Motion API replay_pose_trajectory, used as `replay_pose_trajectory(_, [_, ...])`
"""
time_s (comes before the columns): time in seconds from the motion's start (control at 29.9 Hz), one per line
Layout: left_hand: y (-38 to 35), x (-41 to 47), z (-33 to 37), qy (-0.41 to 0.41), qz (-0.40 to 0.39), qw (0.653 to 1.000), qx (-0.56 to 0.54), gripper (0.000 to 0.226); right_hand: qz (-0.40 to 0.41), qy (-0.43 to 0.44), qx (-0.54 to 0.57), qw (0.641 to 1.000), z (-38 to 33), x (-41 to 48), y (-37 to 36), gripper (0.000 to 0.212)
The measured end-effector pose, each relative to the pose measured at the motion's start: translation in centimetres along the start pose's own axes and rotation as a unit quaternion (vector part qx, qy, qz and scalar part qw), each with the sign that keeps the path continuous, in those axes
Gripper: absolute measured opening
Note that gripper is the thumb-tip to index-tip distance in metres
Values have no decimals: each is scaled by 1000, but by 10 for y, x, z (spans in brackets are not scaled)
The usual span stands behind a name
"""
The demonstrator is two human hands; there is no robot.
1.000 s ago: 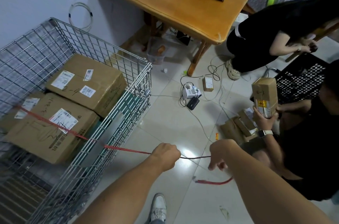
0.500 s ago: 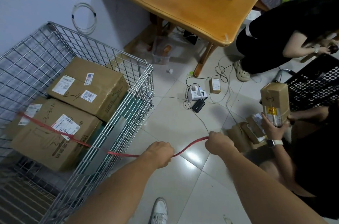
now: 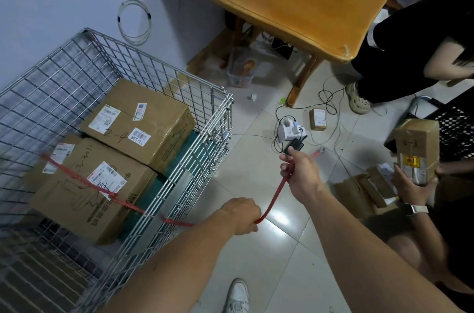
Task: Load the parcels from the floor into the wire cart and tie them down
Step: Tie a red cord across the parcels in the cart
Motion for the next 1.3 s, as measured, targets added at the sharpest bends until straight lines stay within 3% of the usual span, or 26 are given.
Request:
replay_pose_trajectory(0.17, [-15,2,-28,-10,-10,999,-47,31,81,-4,-69,994,13,14,-2,42])
replay_pose_trajectory(0.27, [-25,6,-31,-18,-15,998,-63,32,141,-21,-61,988,11,23,12,33])
replay_pose_trajectory(0.4, [-39,12,-34,-22,-22,998,-64,30,73,-38,-31,996,13,37,13,20])
replay_pose_trajectory(0.5, [-49,15,-37,-21,-9,997,-74,29,-5,-54,-117,992,34,35,-1,29])
replay_pose_trajectory(0.63, [-58,18,-38,-26,6,997,-68,27,-116,-95,-292,945,77,14,-43,33])
replay_pose_trajectory(0.73, [-62,21,-37,-29,18,998,-61,27,-194,-139,-311,920,104,8,-66,24])
replay_pose_trajectory(0.93, [-73,33,-37,-35,29,996,-80,27,-234,-154,-347,895,123,12,-73,39])
replay_pose_trajectory(1.1, [-77,27,-67,30,39,985,-166,36,-241,-98,-421,869,128,16,-76,27])
replay_pose_trajectory(1.17, [-76,28,-99,67,97,951,-287,28,-255,-72,-426,865,134,17,-83,27])
replay_pose_trajectory(1.2, [-74,27,-118,79,137,907,-391,24,-260,-70,-421,866,139,17,-87,27])
replay_pose_trajectory(1.24, [-74,25,-136,80,176,834,-517,21,-265,-72,-414,868,144,18,-90,26])
replay_pose_trajectory(1.3, [-74,23,-162,60,223,641,-732,23,-274,-86,-401,870,154,19,-94,24])
Point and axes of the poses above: each hand's wrist, its own x-axis towards the middle knuckle, its own y-axis out of the back of the hand, z = x × y, the point moved 8 cm from there along x, towards the middle knuckle, and after that the axes turned 11 degrees about -z, right-handed, at the moved point
